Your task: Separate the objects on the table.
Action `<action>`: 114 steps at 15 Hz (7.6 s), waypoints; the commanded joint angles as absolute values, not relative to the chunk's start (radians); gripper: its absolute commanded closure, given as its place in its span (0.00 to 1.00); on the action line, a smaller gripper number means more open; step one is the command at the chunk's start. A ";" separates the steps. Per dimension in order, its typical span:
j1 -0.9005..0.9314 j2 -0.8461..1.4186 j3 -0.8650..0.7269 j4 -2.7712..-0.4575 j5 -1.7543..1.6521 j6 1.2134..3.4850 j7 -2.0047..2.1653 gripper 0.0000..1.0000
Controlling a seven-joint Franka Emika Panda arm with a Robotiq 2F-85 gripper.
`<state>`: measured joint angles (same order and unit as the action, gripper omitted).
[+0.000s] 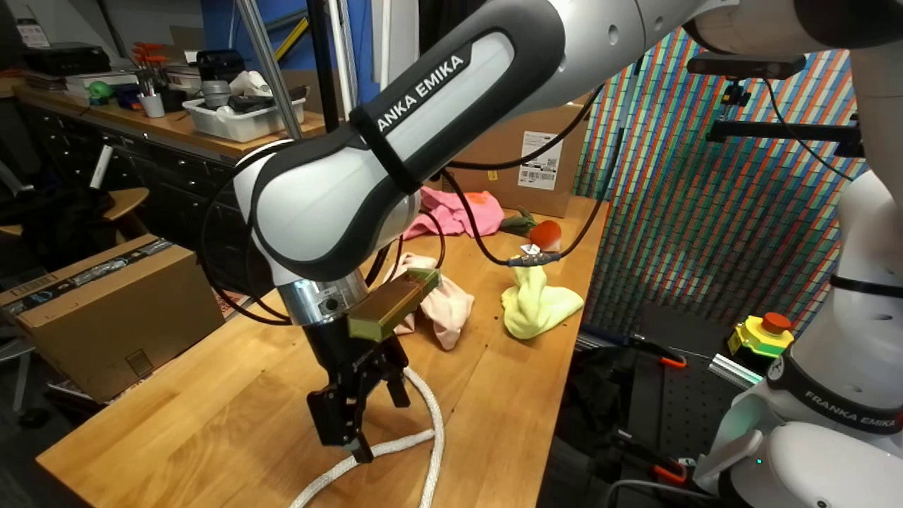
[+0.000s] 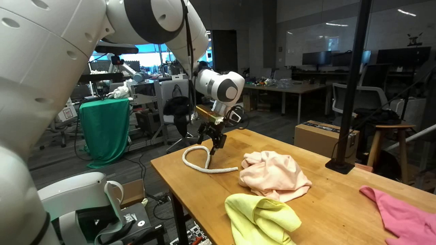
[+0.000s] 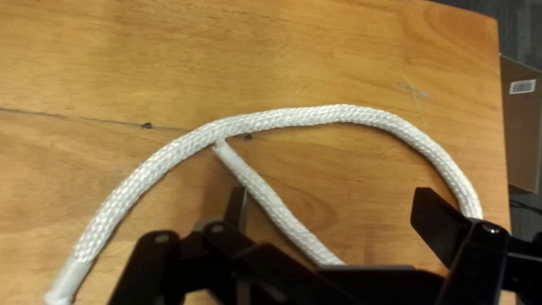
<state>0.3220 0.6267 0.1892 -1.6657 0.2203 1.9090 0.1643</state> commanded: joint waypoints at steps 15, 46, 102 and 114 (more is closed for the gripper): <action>0.330 0.408 0.163 -1.861 0.127 2.044 0.386 0.00; 0.367 0.297 0.146 -2.203 -0.013 2.493 0.859 0.00; 0.392 0.429 0.052 -2.210 -0.108 2.619 0.905 0.00; 0.432 0.411 0.016 -2.226 -0.180 2.664 0.948 0.70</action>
